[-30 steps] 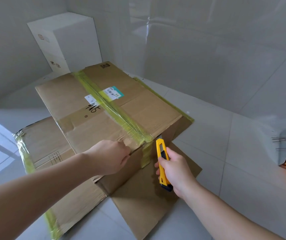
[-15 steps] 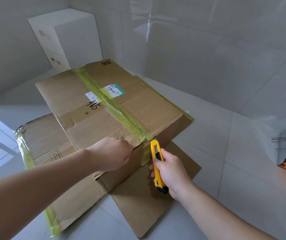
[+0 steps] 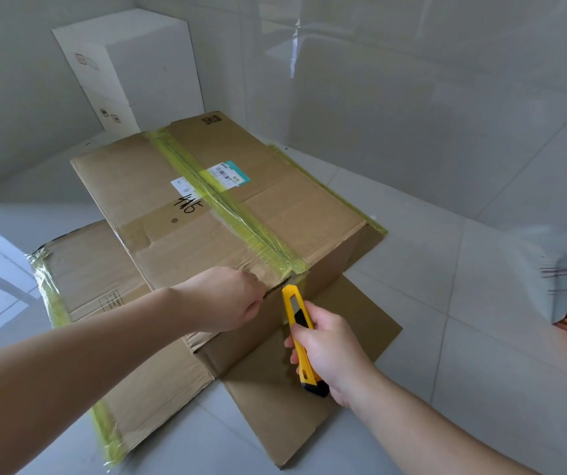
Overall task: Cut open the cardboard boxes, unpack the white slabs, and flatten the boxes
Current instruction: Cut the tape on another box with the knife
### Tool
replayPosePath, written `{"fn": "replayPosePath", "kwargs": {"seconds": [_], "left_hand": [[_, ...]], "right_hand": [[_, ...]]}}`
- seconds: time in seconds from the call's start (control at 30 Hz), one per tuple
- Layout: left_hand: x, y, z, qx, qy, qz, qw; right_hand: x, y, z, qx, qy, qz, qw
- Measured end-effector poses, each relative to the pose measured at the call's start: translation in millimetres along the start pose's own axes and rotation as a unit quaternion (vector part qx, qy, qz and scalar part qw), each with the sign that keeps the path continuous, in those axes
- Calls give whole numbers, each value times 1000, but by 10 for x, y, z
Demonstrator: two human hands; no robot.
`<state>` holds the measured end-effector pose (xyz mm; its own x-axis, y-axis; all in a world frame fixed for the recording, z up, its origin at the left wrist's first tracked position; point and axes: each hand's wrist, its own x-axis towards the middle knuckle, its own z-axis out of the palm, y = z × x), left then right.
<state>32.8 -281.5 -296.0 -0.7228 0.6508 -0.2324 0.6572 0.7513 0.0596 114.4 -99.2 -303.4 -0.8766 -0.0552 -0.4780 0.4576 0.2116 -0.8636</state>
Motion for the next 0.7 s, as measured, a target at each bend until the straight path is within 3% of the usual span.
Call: {"fn": "replayPosePath", "kwargs": {"seconds": [0.27,0.5,0.7], "left_hand": [[33,-70,-118,-90,25,-9,996],[32,-127,-111,-87,49,-26,995],[70,-82,-93,-80,50,-15,995]], "right_hand": [[-137,-15,115,-33,-73,7,997],[-294,70,288,-92,-186,33,978],[-323,62,263,-101,-196,34,975]]}}
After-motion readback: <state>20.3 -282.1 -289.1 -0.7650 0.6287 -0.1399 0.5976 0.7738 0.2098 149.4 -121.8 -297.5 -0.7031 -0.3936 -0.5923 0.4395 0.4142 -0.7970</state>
